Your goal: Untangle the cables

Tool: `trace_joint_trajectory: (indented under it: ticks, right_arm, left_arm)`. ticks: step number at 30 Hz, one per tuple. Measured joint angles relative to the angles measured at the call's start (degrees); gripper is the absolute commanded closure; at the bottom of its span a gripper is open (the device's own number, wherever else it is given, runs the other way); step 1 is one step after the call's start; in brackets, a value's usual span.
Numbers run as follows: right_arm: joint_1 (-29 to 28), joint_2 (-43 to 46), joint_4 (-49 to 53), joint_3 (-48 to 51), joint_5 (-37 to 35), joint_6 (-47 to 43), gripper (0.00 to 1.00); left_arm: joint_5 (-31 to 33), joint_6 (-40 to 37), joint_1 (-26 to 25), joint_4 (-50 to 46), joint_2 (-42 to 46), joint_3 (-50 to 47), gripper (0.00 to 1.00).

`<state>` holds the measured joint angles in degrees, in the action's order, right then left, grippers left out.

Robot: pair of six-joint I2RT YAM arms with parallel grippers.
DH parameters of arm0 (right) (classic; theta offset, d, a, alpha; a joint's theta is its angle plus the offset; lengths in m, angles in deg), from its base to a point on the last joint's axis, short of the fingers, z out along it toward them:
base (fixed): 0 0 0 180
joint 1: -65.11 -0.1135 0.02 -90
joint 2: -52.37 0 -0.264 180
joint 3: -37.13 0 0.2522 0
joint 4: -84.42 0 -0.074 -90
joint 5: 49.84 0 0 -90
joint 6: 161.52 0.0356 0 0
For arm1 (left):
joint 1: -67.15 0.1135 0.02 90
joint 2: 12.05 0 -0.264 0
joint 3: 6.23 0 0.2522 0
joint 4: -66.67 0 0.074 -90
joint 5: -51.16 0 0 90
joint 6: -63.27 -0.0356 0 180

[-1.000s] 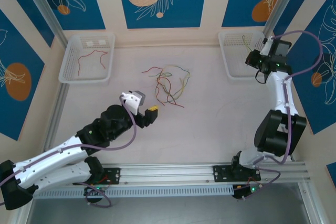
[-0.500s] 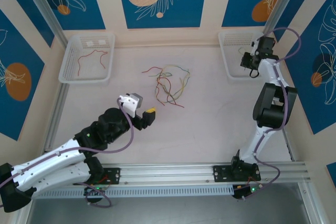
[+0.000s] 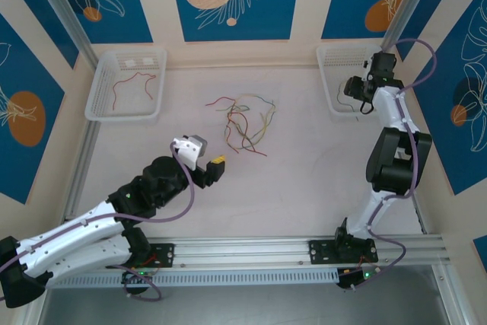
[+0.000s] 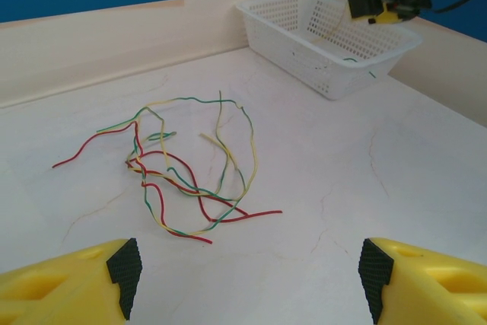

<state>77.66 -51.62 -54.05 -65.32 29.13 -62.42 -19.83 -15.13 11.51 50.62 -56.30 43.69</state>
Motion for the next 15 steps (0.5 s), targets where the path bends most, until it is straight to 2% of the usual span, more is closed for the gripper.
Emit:
trace_joint_trajectory:
  ticks: [5, 7, 10, 12, 15]
  right_arm:
    - [-1.5, 10.5, 0.9, 2.5, 0.5, 0.7, 0.49]
    - [-2.7, 15.3, 1.5, 4.1, 1.4, 1.4, 0.49]
    - [-6.4, 24.0, 0.5, 9.9, 4.5, 3.0, 0.48]
    - [-10.7, 29.9, -0.9, 14.8, 6.6, 4.7, 0.48]
    - [-18.1, 36.9, -5.0, 22.9, 9.8, 7.9, 0.47]
  left_arm:
    - [0.9, 0.0, 0.0, -0.1, 0.0, 0.0, 0.22]
    - [1.3, 0.2, 0.0, 0.0, -0.1, 0.0, 0.09]
    - [3.1, 1.2, 0.0, 0.0, -0.5, -0.1, 0.01]
    - [3.1, 2.4, 1.7, -0.2, -1.8, -0.1, 0.01]
    - [0.0, 6.1, 8.6, -2.2, -4.5, -0.1, 0.02]
